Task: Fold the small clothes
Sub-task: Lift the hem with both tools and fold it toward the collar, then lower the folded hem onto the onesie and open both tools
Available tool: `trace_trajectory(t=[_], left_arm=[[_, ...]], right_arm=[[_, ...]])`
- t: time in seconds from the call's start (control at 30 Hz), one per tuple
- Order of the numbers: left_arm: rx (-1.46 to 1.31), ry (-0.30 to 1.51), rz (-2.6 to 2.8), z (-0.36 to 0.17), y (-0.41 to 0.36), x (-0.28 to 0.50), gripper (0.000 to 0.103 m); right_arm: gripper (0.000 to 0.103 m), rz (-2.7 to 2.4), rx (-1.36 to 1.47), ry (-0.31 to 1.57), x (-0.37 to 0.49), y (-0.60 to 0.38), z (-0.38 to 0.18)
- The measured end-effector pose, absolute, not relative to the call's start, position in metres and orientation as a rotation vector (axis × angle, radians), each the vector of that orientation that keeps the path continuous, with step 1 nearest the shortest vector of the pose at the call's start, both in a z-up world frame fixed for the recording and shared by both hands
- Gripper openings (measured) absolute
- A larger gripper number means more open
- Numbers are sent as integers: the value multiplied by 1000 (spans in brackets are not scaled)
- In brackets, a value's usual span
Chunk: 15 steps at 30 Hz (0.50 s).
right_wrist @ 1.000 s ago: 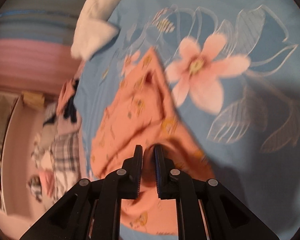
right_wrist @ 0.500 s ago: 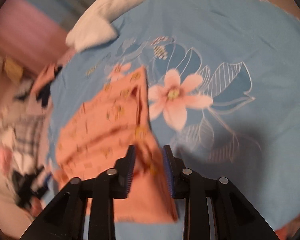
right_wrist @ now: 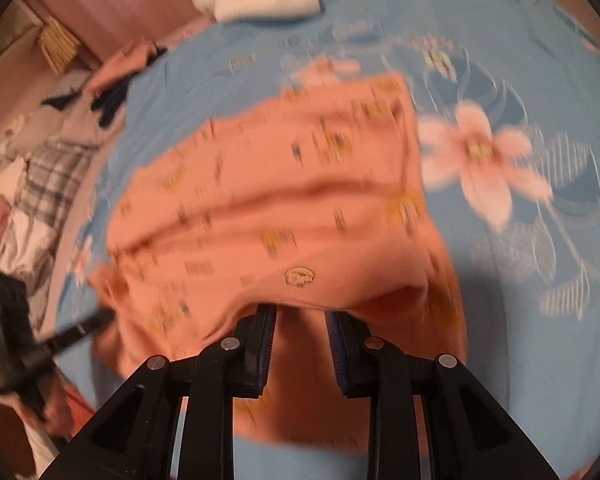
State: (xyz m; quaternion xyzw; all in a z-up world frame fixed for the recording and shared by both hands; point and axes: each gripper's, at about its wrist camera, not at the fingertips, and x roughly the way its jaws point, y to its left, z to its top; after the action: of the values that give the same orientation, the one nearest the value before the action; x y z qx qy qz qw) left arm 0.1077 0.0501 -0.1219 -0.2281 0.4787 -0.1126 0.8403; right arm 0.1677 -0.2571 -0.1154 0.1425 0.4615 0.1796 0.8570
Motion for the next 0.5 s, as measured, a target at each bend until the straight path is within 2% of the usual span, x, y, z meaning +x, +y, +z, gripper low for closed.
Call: trace_trajectory(t=[0.27, 0.4, 0.47, 0.5], left_arm=[[-535, 869, -129, -106, 69, 145, 28], [-619, 859, -113, -100, 92, 143, 32], [-642, 855, -102, -99, 102, 139, 45], [-637, 849, -88, -98, 105, 134, 48]], right_arm=[[28, 265, 372, 899, 180, -283, -99], [29, 226, 358, 882, 173, -296, -94], [38, 201, 345, 887, 173, -301, -97], [46, 192, 341, 892, 173, -302, -99]])
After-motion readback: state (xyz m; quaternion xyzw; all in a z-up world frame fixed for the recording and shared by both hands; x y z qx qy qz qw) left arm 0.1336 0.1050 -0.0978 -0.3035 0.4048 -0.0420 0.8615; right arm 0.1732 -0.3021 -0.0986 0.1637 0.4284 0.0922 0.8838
